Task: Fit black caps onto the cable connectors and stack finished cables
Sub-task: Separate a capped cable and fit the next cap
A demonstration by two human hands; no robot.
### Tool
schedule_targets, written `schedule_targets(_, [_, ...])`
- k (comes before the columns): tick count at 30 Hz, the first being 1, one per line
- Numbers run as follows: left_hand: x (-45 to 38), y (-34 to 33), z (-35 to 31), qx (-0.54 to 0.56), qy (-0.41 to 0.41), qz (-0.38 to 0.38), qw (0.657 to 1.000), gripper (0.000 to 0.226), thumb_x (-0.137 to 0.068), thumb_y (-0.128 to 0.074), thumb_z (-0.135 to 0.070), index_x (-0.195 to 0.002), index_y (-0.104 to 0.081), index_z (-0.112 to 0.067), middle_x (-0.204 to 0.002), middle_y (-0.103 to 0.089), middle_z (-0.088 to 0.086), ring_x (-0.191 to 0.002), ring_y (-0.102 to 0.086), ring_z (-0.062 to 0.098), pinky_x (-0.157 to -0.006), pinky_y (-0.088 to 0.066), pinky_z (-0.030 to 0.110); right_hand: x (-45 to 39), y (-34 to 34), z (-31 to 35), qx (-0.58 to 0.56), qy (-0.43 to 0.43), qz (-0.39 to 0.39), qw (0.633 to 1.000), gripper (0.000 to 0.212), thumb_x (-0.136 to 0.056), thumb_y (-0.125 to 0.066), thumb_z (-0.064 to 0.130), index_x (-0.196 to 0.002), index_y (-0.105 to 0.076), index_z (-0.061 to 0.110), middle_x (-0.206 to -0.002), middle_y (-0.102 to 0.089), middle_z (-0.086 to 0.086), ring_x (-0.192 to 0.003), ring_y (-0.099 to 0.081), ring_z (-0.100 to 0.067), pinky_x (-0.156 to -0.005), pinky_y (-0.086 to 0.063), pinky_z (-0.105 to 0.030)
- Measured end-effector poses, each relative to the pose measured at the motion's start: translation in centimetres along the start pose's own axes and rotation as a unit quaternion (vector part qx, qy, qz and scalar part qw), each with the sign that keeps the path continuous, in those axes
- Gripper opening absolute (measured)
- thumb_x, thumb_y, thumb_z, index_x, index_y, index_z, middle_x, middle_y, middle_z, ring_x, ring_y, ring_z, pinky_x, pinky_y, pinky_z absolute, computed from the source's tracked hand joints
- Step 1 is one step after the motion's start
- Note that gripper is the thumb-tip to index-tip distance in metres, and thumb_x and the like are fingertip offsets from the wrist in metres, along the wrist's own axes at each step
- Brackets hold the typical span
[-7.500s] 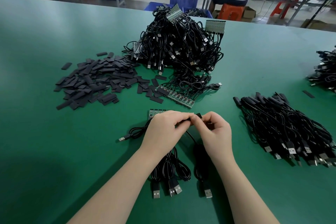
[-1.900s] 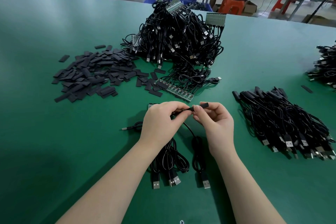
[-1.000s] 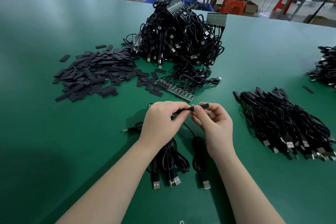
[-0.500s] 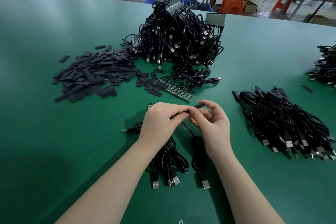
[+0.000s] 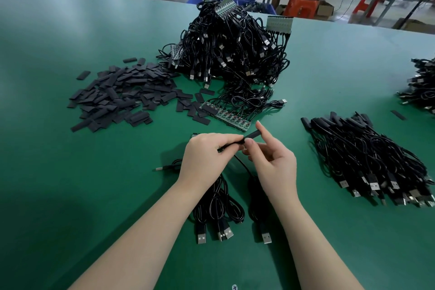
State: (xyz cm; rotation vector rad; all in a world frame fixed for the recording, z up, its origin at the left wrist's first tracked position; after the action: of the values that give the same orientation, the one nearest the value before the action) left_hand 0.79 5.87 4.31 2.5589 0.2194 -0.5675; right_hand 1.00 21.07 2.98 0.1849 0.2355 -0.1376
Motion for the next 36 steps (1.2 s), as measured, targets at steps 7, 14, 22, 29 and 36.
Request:
schedule_targets(7, [0.0,0.1,-0.2,0.016,0.010,-0.008,1.000,0.022,-0.082,-0.072,-0.016,-0.099,-0.078,-0.027,-0.103,-0.066,-0.030,-0.087,-0.067,-0.005,-0.085,-0.056,0.036,0.1,-0.4,-0.4,-0.016,-0.037,0.022,0.999,0.040,-0.093,-0.068,0.021,-0.130,-0.060,0.035,-0.087,-0.076,0.013,-0.086,-0.072,-0.005,-0.078,-0.054,-0.017])
schedule_targets(14, [0.1,0.0,-0.5,-0.052,0.000,0.004,0.999,0.035,-0.081,-0.074,-0.022,-0.114,-0.072,-0.032,-0.094,-0.074,-0.017,-0.087,-0.065,0.004,-0.086,-0.052,0.036,-0.2,0.0,0.0,0.000,-0.021,0.012,1.000,0.015,-0.090,-0.071,0.018,-0.077,-0.075,0.020,-0.075,-0.074,-0.005,-0.071,-0.068,-0.020,-0.069,-0.055,-0.036])
schedule_targets(22, [0.1,0.0,-1.2,-0.123,-0.068,-0.010,0.990,0.020,-0.084,-0.073,-0.018,-0.102,-0.077,-0.025,-0.075,-0.073,-0.007,-0.070,-0.065,0.016,-0.076,-0.051,0.039,-0.1,0.0,0.4,-0.077,-0.038,0.009,0.996,0.024,-0.090,-0.071,0.012,-0.080,-0.077,0.033,-0.078,-0.076,0.012,-0.072,-0.067,0.001,-0.068,-0.050,-0.011])
schedule_targets(29, [0.0,0.4,-1.2,-0.082,-0.058,-0.018,0.995,0.051,-0.089,-0.059,-0.051,-0.132,-0.060,-0.024,-0.125,-0.062,-0.015,-0.112,-0.049,-0.007,-0.100,-0.029,0.013,-1.3,1.2,1.6,-0.315,-0.121,-0.033,0.941,0.011,-0.088,-0.067,0.024,-0.079,-0.073,0.023,-0.095,-0.076,-0.001,-0.090,-0.069,-0.015,-0.078,-0.055,-0.028])
schedule_targets(36, [0.0,0.3,-0.9,-0.076,-0.057,-0.037,0.995,0.034,-0.098,-0.048,-0.031,-0.127,-0.064,-0.021,-0.121,-0.066,-0.011,-0.113,-0.052,0.000,-0.099,-0.025,0.005,-6.1,9.1,3.6,0.139,0.028,-0.185,0.973,0.013,-0.092,-0.064,0.036,-0.091,-0.071,0.025,-0.075,-0.074,0.001,-0.066,-0.066,-0.009,-0.059,-0.043,-0.011])
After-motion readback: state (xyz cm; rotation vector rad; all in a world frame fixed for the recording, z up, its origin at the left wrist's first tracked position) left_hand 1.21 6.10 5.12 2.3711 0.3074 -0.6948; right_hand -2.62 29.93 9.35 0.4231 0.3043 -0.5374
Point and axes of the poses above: each hand's wrist, its own x-axis away from the middle knuckle, its own y-axis out of the back of the hand, z = x × y, the point moved 5 cm from there along -x, towards the middle knuckle
